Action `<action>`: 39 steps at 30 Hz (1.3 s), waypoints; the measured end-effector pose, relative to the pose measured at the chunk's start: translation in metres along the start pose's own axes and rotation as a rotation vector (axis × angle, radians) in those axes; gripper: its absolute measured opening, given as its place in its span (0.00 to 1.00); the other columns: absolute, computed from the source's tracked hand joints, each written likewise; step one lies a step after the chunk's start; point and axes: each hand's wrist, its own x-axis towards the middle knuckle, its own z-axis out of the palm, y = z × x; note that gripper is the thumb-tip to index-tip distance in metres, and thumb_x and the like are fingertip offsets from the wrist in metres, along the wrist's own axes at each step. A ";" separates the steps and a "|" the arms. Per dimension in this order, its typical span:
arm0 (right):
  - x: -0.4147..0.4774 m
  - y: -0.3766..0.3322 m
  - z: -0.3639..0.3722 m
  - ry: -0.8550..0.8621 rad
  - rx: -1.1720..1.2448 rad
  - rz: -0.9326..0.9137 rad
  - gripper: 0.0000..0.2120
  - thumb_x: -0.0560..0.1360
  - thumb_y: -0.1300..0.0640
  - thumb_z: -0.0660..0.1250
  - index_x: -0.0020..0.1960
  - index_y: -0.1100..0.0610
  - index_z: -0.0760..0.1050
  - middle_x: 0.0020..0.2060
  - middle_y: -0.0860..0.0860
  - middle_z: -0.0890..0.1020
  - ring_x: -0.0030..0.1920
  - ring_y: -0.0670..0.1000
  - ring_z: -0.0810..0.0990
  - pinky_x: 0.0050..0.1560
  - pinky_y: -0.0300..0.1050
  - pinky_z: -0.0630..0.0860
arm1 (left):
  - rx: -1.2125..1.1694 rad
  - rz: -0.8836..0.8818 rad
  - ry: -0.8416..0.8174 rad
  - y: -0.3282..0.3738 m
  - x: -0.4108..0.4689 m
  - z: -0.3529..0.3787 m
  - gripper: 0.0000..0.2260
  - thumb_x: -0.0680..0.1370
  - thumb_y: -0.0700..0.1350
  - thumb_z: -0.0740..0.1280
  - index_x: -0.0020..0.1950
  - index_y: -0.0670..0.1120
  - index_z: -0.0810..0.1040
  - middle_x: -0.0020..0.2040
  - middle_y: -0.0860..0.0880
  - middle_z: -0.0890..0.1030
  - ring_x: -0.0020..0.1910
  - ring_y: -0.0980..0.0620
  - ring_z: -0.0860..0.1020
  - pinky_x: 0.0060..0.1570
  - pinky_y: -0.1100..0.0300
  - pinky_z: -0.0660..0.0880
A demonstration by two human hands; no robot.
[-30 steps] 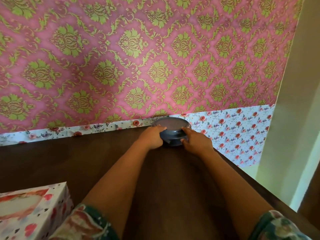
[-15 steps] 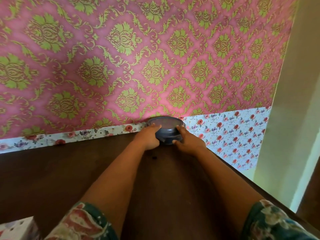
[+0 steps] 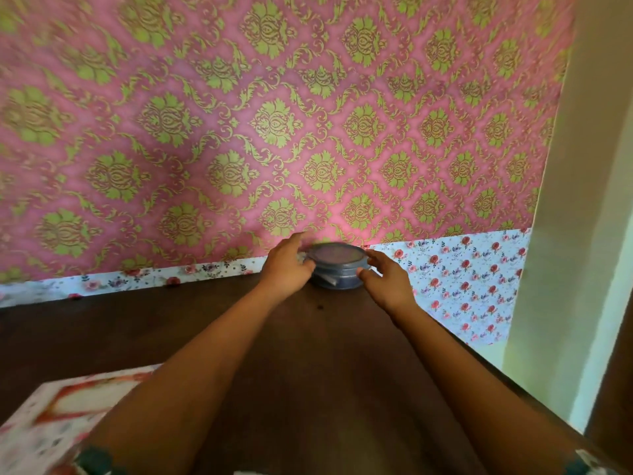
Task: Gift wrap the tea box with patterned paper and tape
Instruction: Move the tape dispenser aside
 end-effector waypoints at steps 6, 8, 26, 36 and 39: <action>-0.078 -0.045 -0.029 0.001 -0.002 -0.059 0.22 0.76 0.57 0.64 0.69 0.56 0.68 0.66 0.55 0.74 0.66 0.55 0.71 0.64 0.47 0.66 | 0.064 0.037 0.040 0.039 -0.088 -0.070 0.19 0.76 0.40 0.65 0.66 0.46 0.72 0.65 0.46 0.74 0.63 0.48 0.72 0.59 0.64 0.66; -0.111 -0.060 -0.036 -0.020 -0.048 -0.112 0.23 0.76 0.56 0.65 0.70 0.57 0.67 0.64 0.58 0.75 0.65 0.58 0.72 0.63 0.48 0.68 | 0.099 0.016 0.051 0.046 -0.125 -0.091 0.18 0.76 0.41 0.66 0.66 0.46 0.73 0.66 0.47 0.74 0.64 0.49 0.71 0.60 0.64 0.65; -0.329 -0.197 0.041 -0.361 0.138 -0.357 0.22 0.76 0.58 0.65 0.69 0.54 0.68 0.66 0.53 0.73 0.66 0.53 0.71 0.63 0.44 0.67 | 0.244 -0.232 0.342 -0.008 -0.377 -0.292 0.17 0.75 0.42 0.66 0.65 0.46 0.74 0.64 0.48 0.75 0.63 0.49 0.73 0.61 0.61 0.66; -0.357 -0.234 0.126 -0.611 0.313 -0.203 0.23 0.77 0.57 0.64 0.70 0.56 0.65 0.68 0.54 0.71 0.67 0.52 0.70 0.64 0.44 0.67 | 0.249 -0.549 0.392 -0.074 -0.411 -0.298 0.37 0.72 0.52 0.71 0.75 0.45 0.56 0.71 0.42 0.64 0.70 0.43 0.64 0.67 0.48 0.65; -0.359 -0.238 0.156 -0.682 0.319 -0.101 0.24 0.77 0.55 0.63 0.72 0.56 0.63 0.69 0.55 0.70 0.68 0.53 0.69 0.67 0.48 0.66 | 0.192 -0.618 0.378 -0.090 -0.409 -0.288 0.46 0.69 0.57 0.72 0.77 0.45 0.48 0.73 0.42 0.60 0.71 0.42 0.62 0.67 0.45 0.65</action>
